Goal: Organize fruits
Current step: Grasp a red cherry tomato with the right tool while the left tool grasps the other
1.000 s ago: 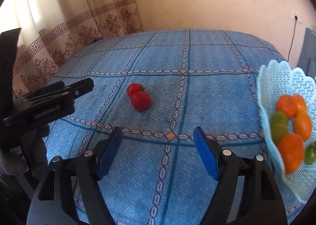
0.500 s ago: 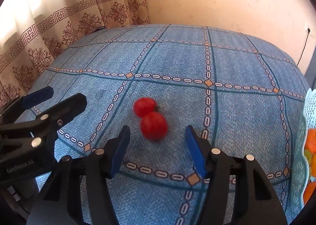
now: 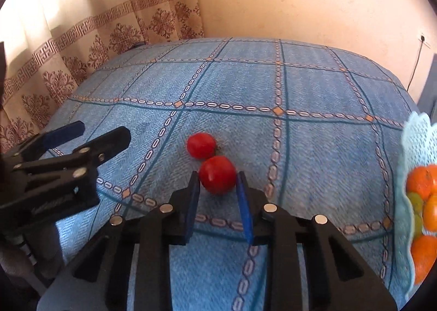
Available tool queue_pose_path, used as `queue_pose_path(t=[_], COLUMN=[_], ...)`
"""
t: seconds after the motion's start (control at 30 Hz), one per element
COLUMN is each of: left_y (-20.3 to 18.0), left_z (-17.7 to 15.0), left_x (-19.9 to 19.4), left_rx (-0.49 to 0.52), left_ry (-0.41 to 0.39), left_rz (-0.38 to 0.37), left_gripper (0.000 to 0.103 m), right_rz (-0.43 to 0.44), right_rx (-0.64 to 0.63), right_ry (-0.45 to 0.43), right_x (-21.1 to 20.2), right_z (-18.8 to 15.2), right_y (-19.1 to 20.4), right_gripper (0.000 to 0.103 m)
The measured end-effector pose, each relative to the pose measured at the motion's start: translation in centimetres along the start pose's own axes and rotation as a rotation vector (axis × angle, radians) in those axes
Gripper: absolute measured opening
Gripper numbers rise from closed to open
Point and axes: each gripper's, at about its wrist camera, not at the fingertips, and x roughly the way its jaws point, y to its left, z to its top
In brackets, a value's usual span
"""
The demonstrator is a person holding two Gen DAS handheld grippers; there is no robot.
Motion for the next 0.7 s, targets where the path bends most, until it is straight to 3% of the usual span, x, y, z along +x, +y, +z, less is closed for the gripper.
queue_pose_path(t=[0.33, 0.53, 0.7], left_y=[-2.3, -4.7, -6.4], left_z=[0.2, 0.9, 1.2], left_x=[0.4, 1.2, 2.5], left_rx=[0.045, 0.093, 0.115], left_ry=[0.024, 0.039, 0.080], left_rz=[-0.039, -0.079, -0.143], left_gripper=[0.089, 0.078, 0.059], right_rz=[0.007, 0.005, 0.002], right_rx=[0.057, 0.089, 0.111], right_ry=[-0.061, -0.089, -0.109], right_x=[-4.3, -6.0, -7.0], right_z=[-1.8, -2.5, -2.9], right_y=[-1.7, -2.4, -2.9], right_gripper=[0.028, 0.028, 0.028])
